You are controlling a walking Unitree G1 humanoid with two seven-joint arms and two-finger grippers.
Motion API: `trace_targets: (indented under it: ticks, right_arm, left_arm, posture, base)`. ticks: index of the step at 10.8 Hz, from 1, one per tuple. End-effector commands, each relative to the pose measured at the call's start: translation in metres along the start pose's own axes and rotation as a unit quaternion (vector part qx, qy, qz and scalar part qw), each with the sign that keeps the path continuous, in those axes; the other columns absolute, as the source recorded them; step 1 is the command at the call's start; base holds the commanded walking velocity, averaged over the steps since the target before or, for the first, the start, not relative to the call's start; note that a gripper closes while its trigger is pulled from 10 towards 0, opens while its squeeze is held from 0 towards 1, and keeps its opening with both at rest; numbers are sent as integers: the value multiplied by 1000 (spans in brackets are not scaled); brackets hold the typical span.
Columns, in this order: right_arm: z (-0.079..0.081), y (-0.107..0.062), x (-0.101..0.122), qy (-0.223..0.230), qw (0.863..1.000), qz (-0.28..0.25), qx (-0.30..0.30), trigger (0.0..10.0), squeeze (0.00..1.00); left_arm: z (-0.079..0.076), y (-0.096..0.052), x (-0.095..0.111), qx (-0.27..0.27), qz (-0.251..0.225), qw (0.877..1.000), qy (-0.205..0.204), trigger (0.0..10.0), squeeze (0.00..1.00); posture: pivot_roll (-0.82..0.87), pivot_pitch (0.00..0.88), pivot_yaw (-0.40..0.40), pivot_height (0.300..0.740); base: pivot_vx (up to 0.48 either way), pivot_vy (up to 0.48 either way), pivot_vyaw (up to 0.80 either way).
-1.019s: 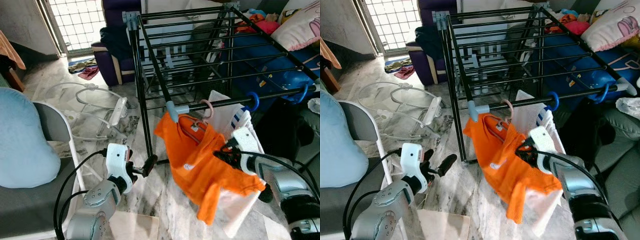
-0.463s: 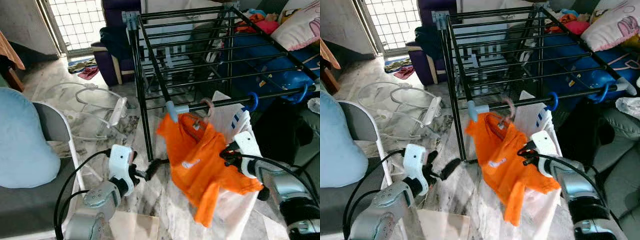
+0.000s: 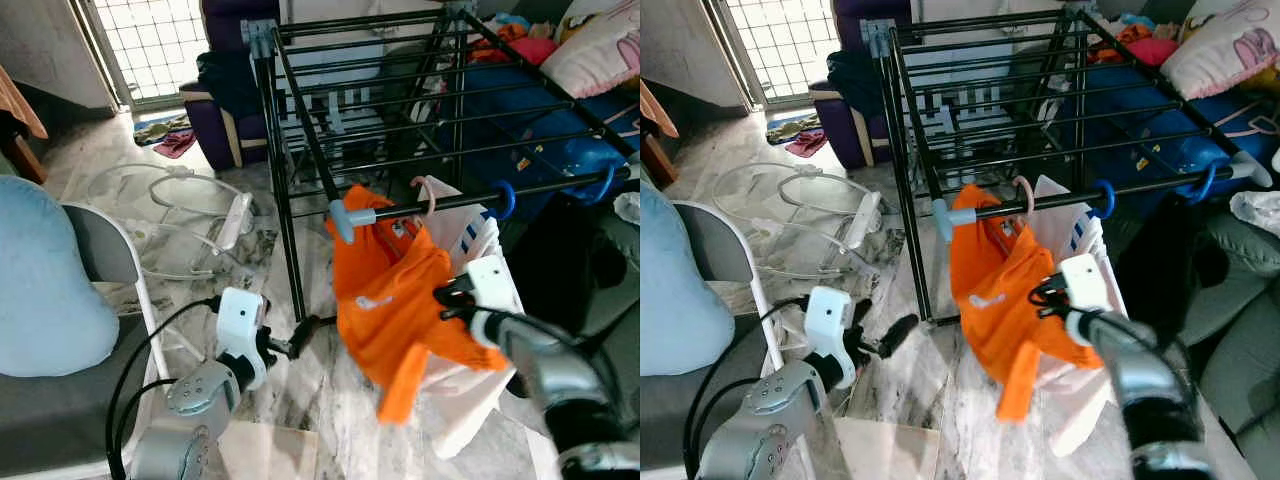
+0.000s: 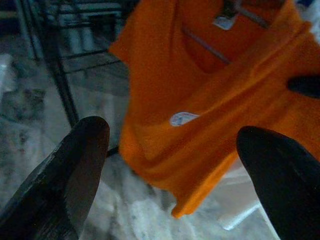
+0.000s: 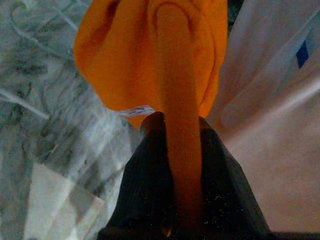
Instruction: Hang hanger
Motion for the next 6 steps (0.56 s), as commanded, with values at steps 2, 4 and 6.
trace_targets:
  ticks: [2,4,6]
  right_arm:
    - [-3,-11,52,6,991,-124,-44,10000,0]
    - [21,-22,36,19,991,-124,-48,10000,0]
    - [32,-33,26,29,991,-122,-56,10000,0]
  left_arm:
    - [15,1,10,44,-25,999,5,10000,0]
    - [19,1,15,66,-42,997,7,10000,0]
    - [21,3,16,83,-53,995,17,10000,0]
  posture:
    - [-35,0,28,740]
    - [-38,0,30,740]
    - [-49,0,37,740]
  base:
    - [0,0,0]
    - [0,0,0]
    - [0,0,0]
Point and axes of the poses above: a point about 5 cm out from each wrist's last joint towards the gripper, its own y axis pointing out of the wrist towards the gripper, its own x axis along the axis of the wrist's last joint, z = x × y, the point moved 5 cm from there along y, pointing out of the wrist towards the gripper, and after that the axes turned 12 degrees about -y, right-handed, at the moved point
